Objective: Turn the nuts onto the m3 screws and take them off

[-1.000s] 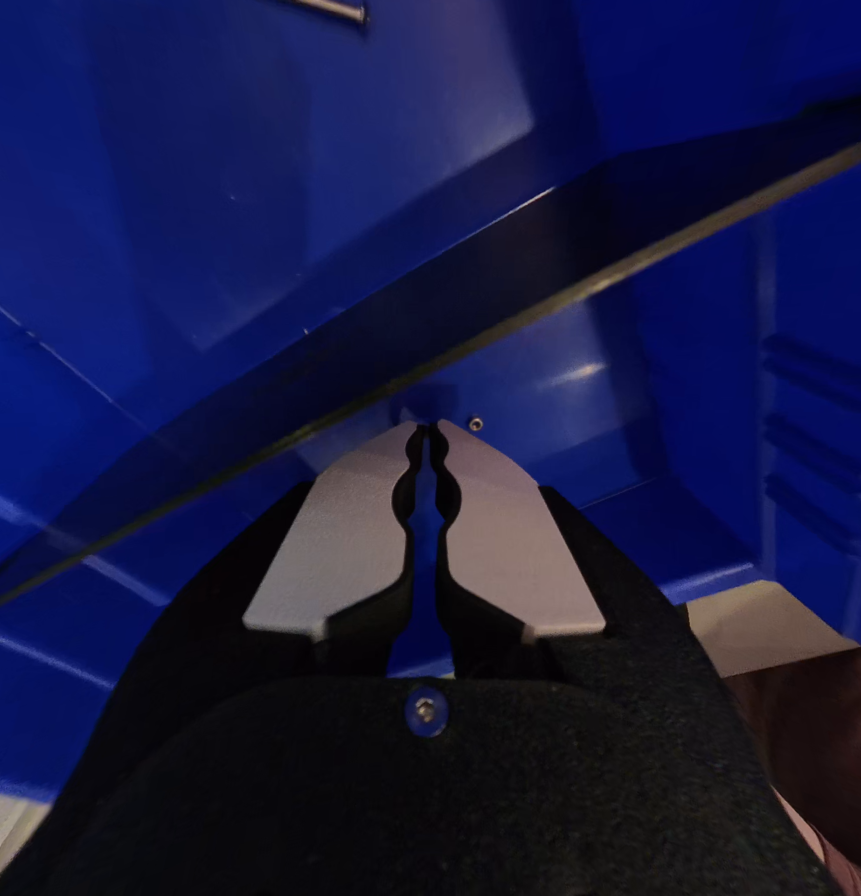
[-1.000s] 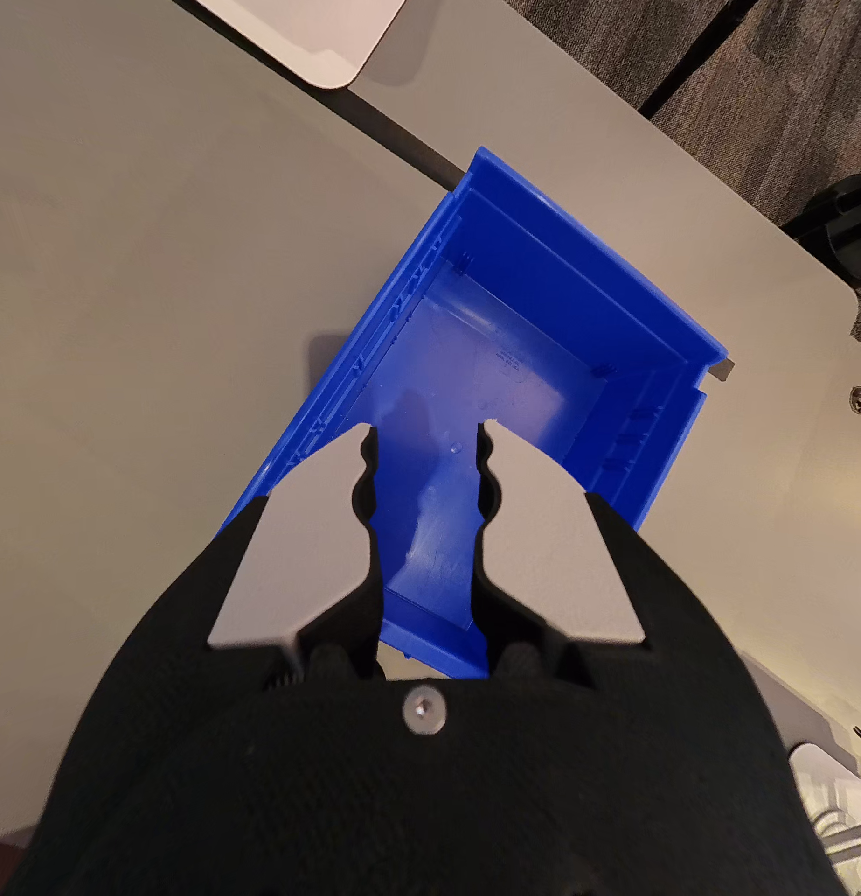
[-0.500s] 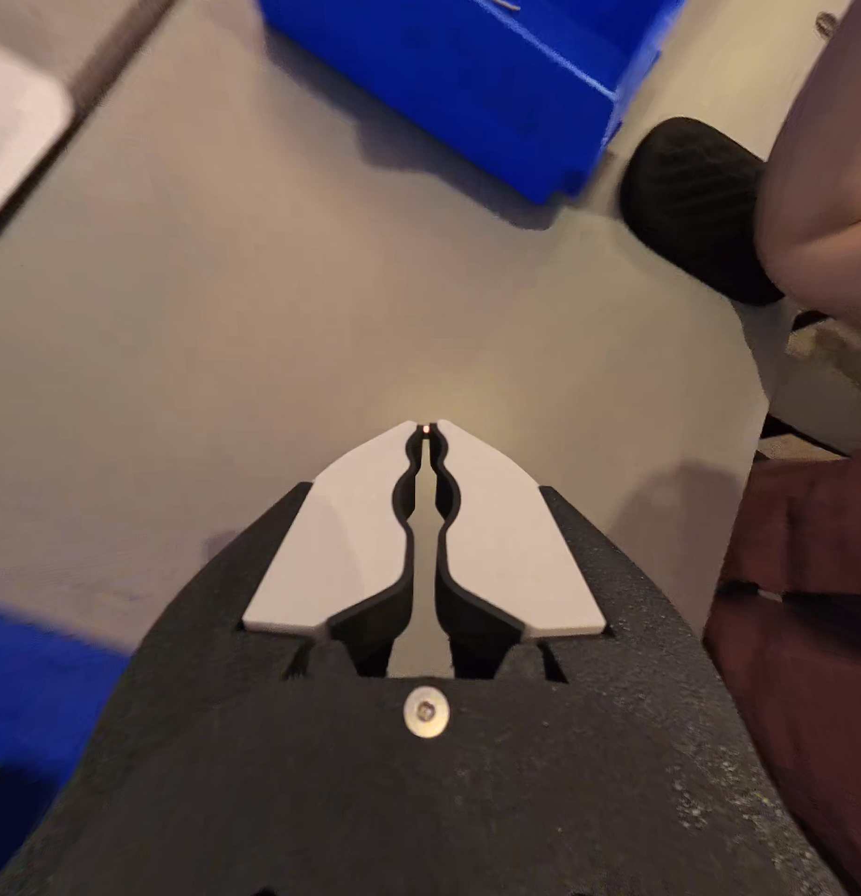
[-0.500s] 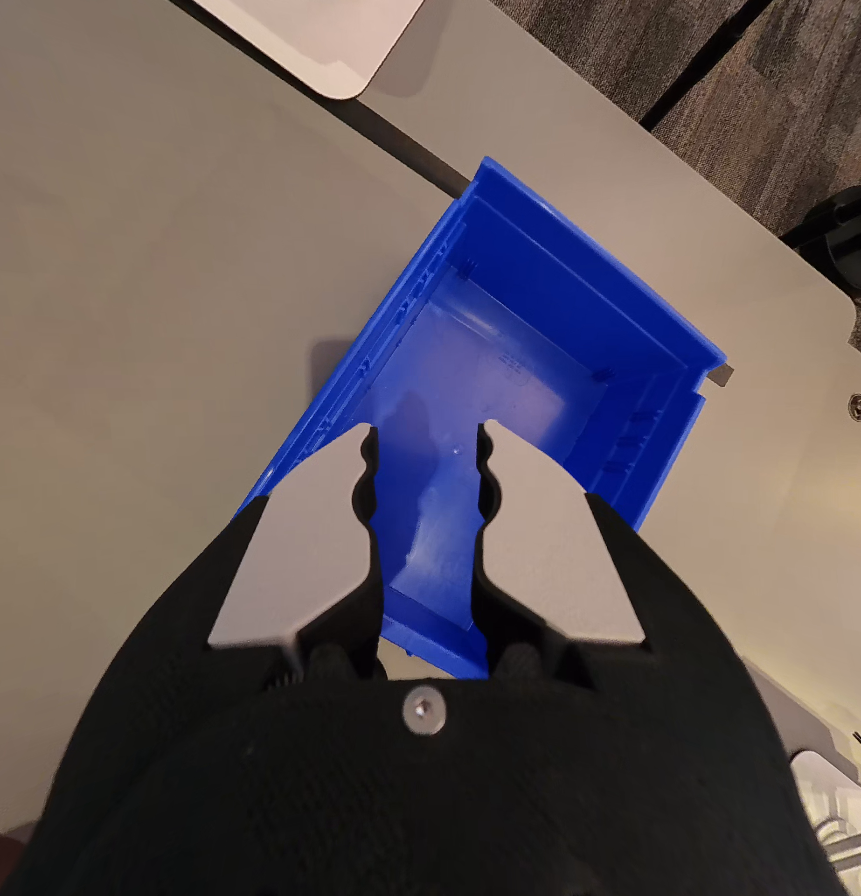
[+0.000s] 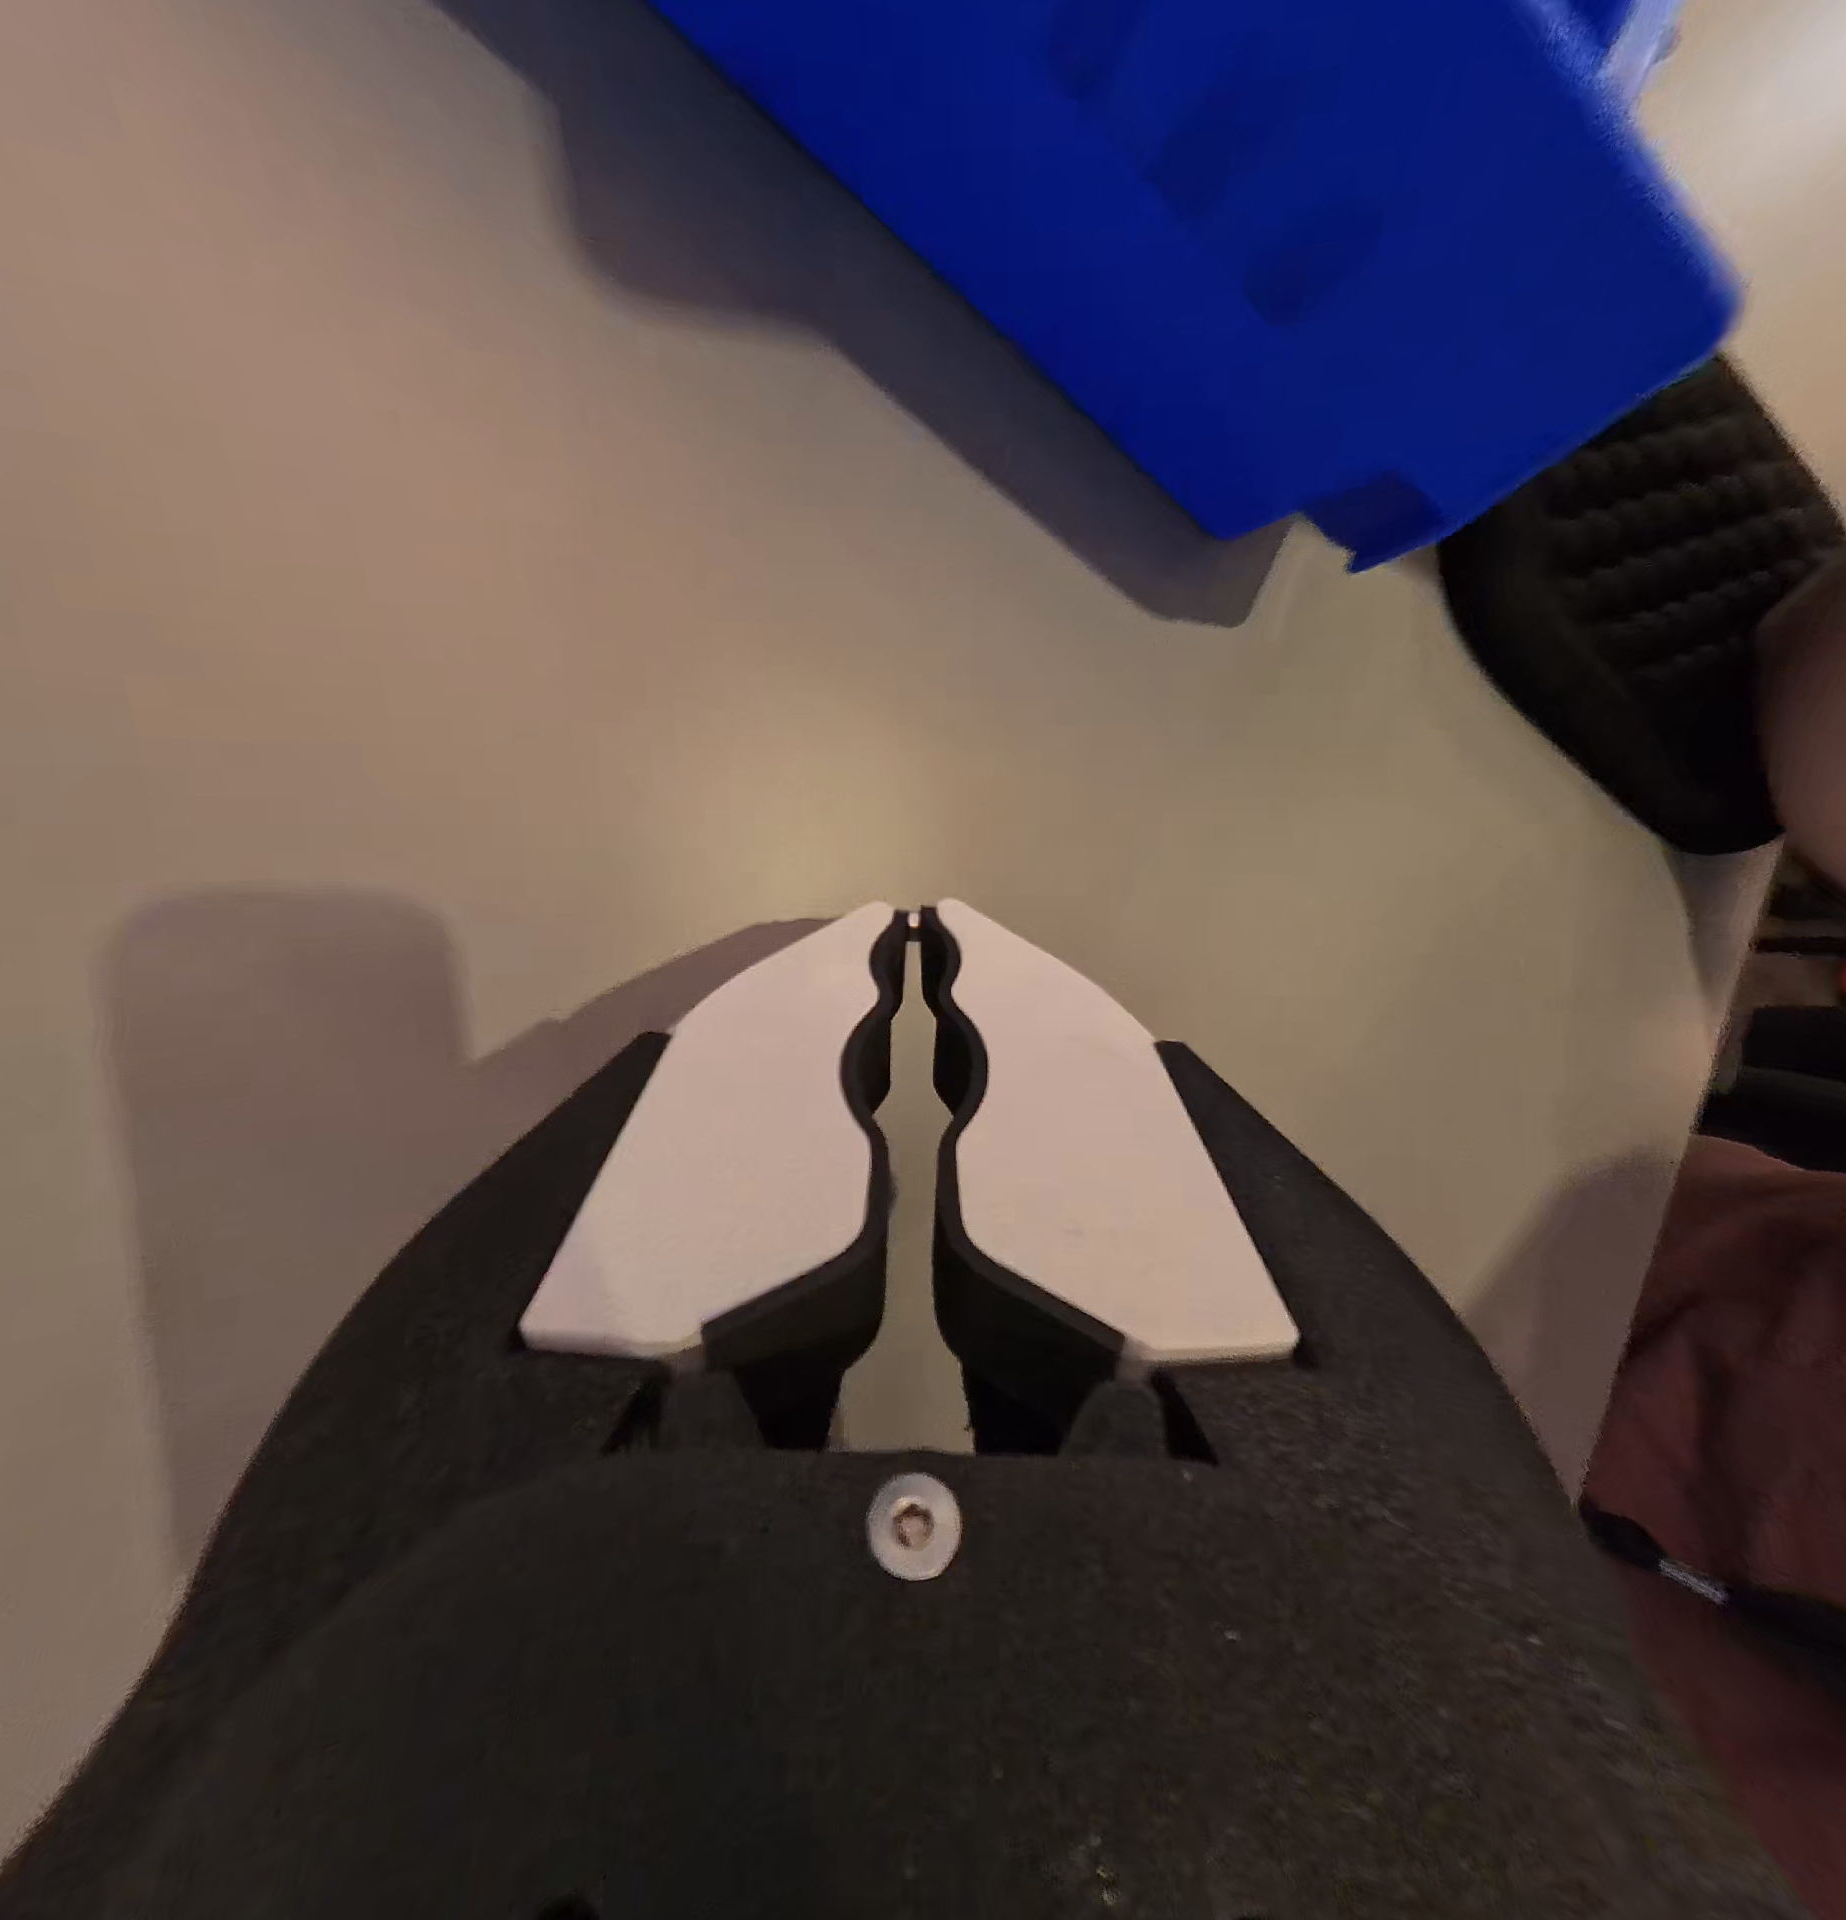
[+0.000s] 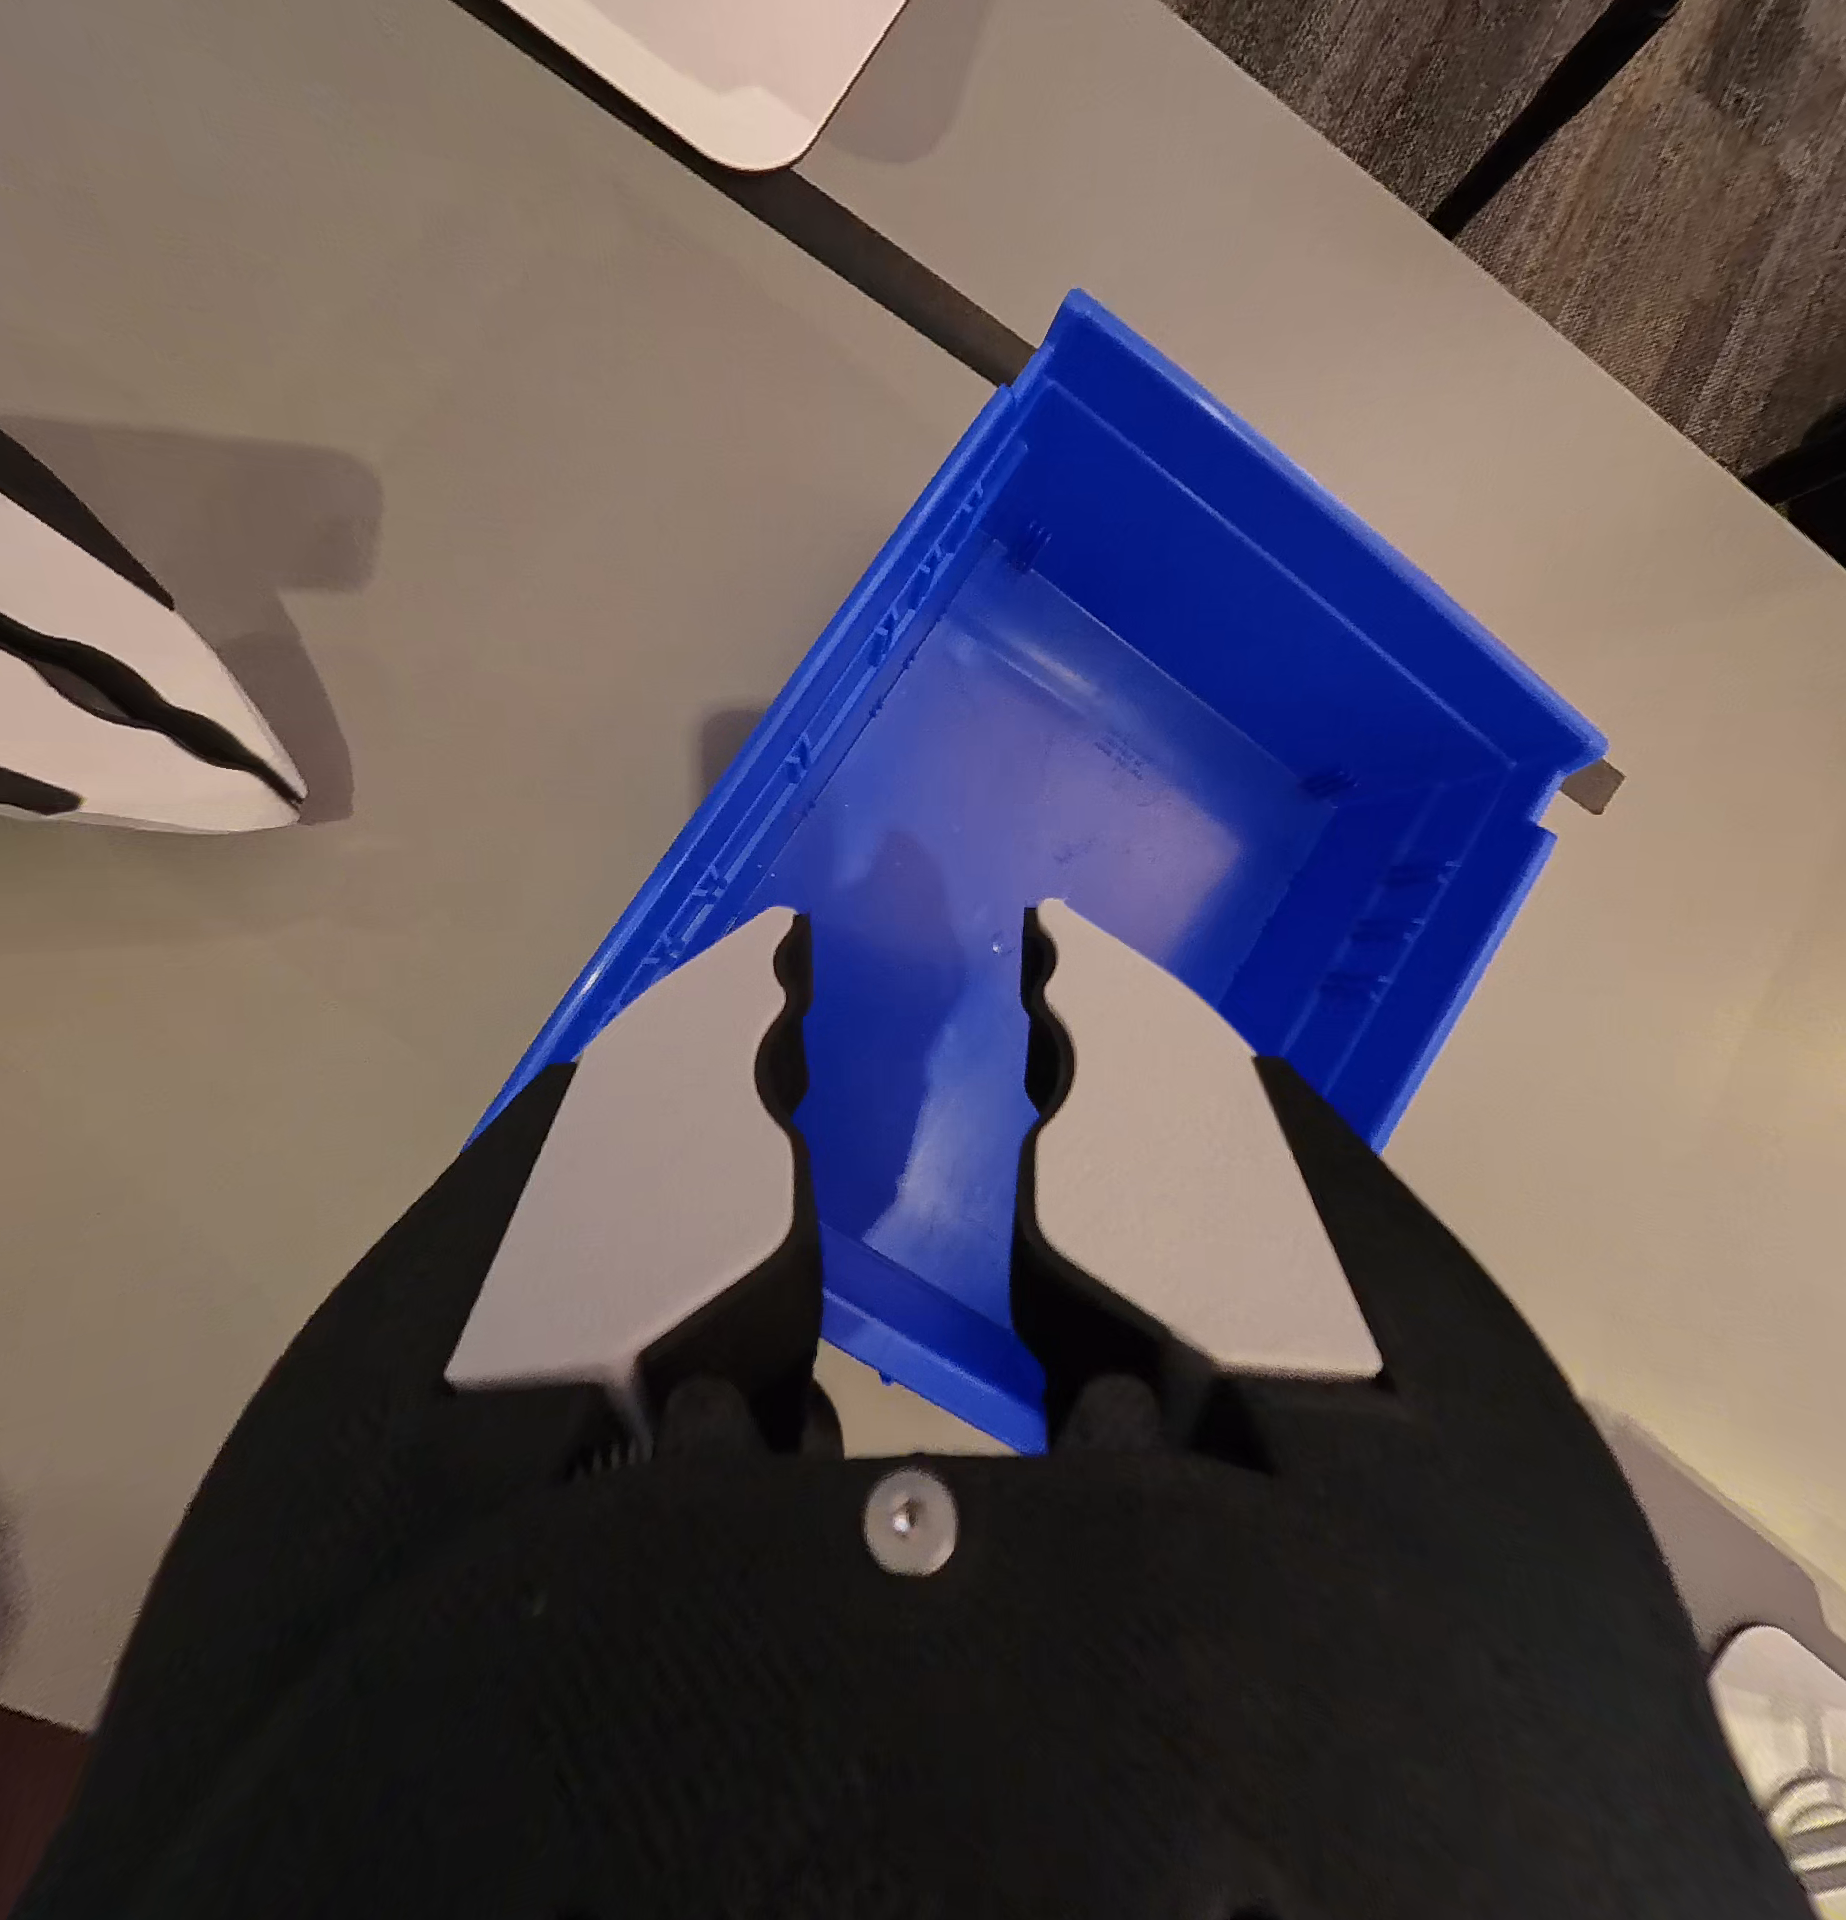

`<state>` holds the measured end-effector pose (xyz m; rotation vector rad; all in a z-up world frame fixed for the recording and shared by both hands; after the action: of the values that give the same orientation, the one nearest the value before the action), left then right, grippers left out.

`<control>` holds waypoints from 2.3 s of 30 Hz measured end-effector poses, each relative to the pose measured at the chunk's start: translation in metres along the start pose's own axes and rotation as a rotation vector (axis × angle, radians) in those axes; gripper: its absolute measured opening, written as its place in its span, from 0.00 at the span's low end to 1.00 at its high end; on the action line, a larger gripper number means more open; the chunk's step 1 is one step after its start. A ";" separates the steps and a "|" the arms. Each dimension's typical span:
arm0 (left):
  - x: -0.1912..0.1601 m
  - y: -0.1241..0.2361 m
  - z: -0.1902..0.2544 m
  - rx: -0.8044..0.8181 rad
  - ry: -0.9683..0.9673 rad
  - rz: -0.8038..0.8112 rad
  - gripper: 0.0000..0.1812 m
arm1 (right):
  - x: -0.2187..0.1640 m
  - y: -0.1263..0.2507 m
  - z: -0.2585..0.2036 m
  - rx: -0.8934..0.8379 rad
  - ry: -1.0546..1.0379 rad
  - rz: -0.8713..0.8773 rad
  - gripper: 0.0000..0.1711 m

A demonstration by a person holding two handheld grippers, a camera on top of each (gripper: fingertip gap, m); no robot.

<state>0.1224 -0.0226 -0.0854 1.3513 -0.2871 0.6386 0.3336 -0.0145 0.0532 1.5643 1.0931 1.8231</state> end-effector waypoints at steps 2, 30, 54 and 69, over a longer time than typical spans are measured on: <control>-0.002 -0.003 -0.004 0.043 -0.017 -0.050 0.01 | 0.000 0.000 0.000 0.002 0.005 -0.003 0.23; 0.005 0.026 -0.002 0.220 -0.154 -0.104 0.14 | -0.001 0.005 -0.001 0.026 0.010 0.010 0.23; -0.197 0.251 -0.155 0.388 0.082 -0.187 0.11 | 0.011 0.008 -0.007 0.064 0.056 0.114 0.22; -0.195 0.194 -0.203 0.326 -0.430 -0.349 0.11 | 0.015 -0.023 -0.029 0.182 0.131 0.056 0.21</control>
<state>-0.1792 0.1385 -0.0776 1.8006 -0.2885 0.0969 0.2989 0.0030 0.0425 1.6091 1.3203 1.9329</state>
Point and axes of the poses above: each gripper's, where its closed fingertips meet, y back along the fingers, x out of its top, z = x × y across the jaws, the point moved 6 cm from there along y, back along the fingers, and after that the axes turned 15 degrees about -y, right-handed, at the moved point
